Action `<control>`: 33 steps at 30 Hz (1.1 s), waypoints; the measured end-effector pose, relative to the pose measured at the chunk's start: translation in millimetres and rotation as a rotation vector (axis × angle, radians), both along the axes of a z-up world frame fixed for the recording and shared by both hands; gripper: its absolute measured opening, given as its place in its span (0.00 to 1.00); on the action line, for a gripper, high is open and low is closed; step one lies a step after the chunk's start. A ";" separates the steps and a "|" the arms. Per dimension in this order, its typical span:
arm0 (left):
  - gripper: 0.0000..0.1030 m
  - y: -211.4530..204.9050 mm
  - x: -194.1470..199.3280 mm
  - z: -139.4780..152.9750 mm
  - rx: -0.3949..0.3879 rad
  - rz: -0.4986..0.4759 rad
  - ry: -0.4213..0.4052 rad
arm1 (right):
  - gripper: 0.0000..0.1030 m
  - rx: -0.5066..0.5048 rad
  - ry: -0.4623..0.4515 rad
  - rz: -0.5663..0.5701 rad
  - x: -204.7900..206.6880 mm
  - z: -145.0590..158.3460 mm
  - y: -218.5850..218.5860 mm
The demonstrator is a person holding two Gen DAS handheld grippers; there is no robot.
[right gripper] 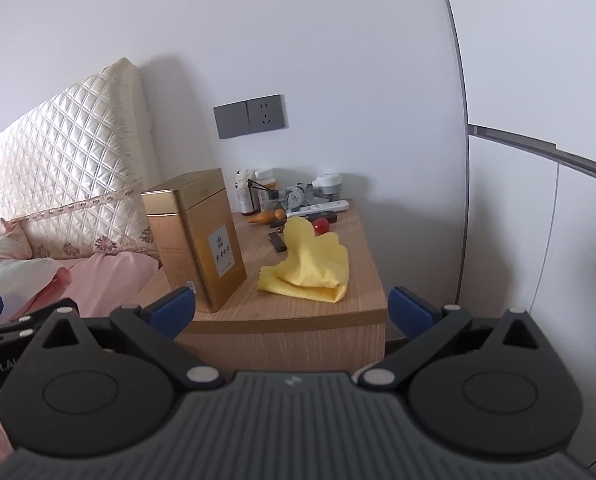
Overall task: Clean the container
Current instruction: 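Move both grippers toward the gold tin and yellow cloth on the nightstand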
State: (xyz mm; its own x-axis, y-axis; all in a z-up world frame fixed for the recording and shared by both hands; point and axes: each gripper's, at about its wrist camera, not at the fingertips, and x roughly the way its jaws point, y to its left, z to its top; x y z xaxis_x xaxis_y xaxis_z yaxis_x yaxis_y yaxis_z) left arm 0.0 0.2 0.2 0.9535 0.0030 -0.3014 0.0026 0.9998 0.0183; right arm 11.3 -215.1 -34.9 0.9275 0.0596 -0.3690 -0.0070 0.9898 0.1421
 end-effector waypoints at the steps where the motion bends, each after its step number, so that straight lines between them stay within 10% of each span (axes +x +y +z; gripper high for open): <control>1: 1.00 2.4 -0.5 1.7 -0.005 0.000 0.000 | 1.00 -0.003 0.003 0.003 -0.3 -0.3 0.2; 33: 1.00 25.4 -9.2 8.9 -0.002 0.025 -0.008 | 1.00 -0.023 0.003 0.030 -1.1 -2.5 5.5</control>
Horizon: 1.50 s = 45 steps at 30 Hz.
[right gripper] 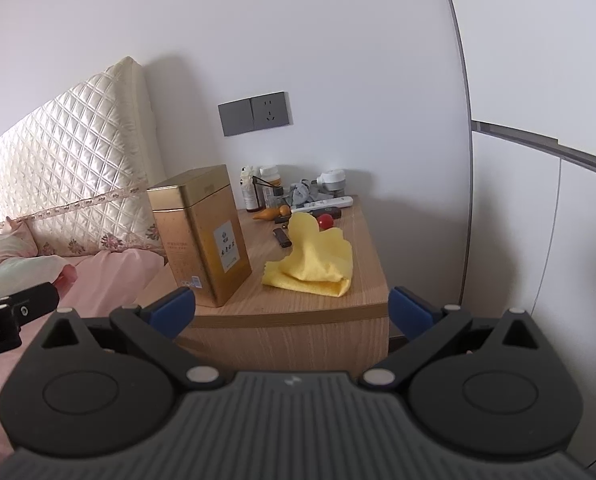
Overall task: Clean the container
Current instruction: 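Move both grippers toward the gold tin and yellow cloth on the nightstand, then close the left gripper on the gold tin while the right gripper grasps the yellow cloth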
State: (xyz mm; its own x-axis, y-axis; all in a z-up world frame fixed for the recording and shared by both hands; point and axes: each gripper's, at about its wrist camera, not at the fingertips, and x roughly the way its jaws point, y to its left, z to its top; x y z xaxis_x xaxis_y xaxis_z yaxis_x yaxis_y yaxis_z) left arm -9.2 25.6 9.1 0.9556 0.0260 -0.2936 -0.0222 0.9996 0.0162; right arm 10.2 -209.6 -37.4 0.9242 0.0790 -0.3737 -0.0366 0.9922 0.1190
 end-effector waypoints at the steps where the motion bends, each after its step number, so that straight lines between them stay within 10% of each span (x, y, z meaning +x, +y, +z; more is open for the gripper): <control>1: 1.00 -0.5 0.5 -0.2 -0.001 0.000 0.000 | 1.00 0.001 0.000 0.002 0.2 -0.1 -0.1; 28: 1.00 15.9 10.6 -8.8 0.041 -0.040 -0.022 | 1.00 0.025 -0.123 0.116 21.2 -1.9 7.5; 45: 1.00 20.9 138.5 -68.4 -0.027 -0.154 -0.031 | 1.00 0.064 -0.175 0.079 103.6 -24.4 -34.6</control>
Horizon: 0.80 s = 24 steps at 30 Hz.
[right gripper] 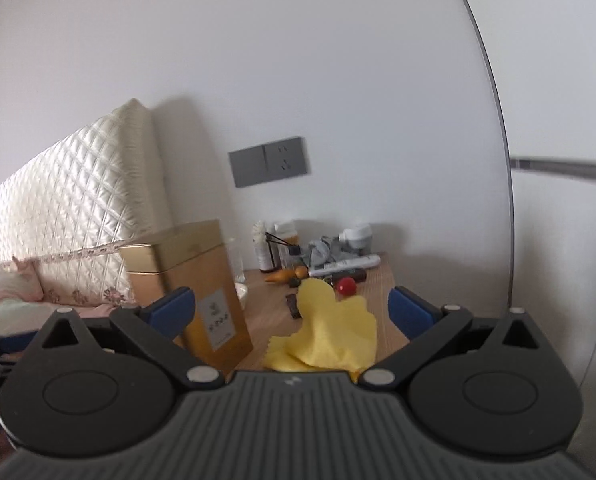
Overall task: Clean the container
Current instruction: 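Close the left gripper on the gold tin while the right gripper grasps the yellow cloth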
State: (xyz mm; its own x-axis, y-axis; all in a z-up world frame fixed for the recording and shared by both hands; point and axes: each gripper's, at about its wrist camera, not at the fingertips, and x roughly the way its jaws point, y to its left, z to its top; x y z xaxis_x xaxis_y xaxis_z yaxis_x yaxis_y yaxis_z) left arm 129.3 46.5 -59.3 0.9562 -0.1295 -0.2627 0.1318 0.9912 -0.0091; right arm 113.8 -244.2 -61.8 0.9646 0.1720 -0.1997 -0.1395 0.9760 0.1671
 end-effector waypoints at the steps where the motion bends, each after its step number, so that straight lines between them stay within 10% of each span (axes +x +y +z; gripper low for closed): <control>1: 1.00 -1.5 6.5 -3.4 -0.005 -0.004 -0.002 | 1.00 0.015 0.006 0.012 6.6 -2.7 -5.0; 15: 1.00 -33.3 79.6 -49.0 0.106 -0.060 0.021 | 0.96 0.176 0.134 0.143 101.7 -43.1 -61.0; 24: 0.92 -43.2 95.2 -57.8 0.141 -0.111 0.007 | 0.69 0.007 0.265 0.168 170.8 -63.8 -36.9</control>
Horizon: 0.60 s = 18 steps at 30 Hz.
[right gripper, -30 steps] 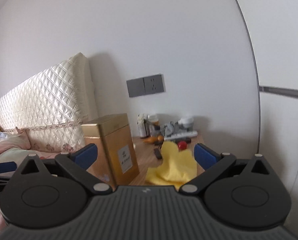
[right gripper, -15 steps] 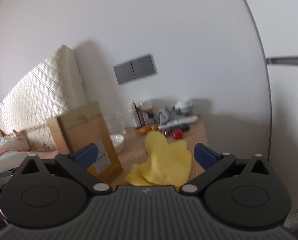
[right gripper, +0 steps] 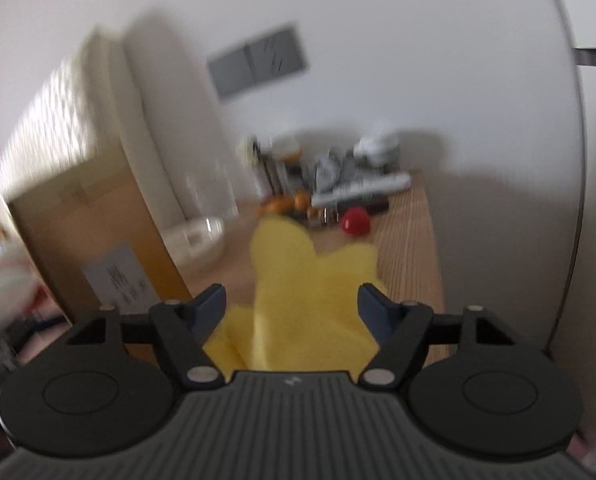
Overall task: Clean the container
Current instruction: 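Close the left gripper on the gold tin while the right gripper grasps the yellow cloth, then lift the yellow cloth with the right gripper toward the tin's side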
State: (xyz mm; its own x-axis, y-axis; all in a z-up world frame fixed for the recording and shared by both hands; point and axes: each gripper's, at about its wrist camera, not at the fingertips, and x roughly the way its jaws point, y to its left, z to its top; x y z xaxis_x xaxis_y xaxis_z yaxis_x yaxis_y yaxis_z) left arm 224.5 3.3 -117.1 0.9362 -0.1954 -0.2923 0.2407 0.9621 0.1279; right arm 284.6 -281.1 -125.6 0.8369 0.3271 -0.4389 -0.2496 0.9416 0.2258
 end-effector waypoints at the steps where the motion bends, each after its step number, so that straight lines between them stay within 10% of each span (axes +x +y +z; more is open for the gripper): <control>1: 0.86 -0.6 1.1 0.3 0.006 -0.009 0.001 | 0.67 -0.028 0.005 0.002 3.6 -2.5 4.5; 15: 0.80 5.1 -2.0 -2.3 -0.005 -0.038 -0.073 | 0.60 -0.323 0.055 0.062 20.4 -30.6 48.8; 18: 0.80 5.2 -3.1 -2.5 -0.010 -0.036 -0.082 | 0.38 -0.332 0.064 0.076 21.0 -29.2 51.6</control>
State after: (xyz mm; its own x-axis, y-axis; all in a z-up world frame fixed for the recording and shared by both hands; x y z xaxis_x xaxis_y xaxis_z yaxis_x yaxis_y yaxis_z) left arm 221.4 8.5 -119.6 0.9492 -0.2319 -0.2126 0.2642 0.9544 0.1387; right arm 305.6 -229.5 -154.8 0.7828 0.2180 -0.5829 -0.3170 0.9457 -0.0720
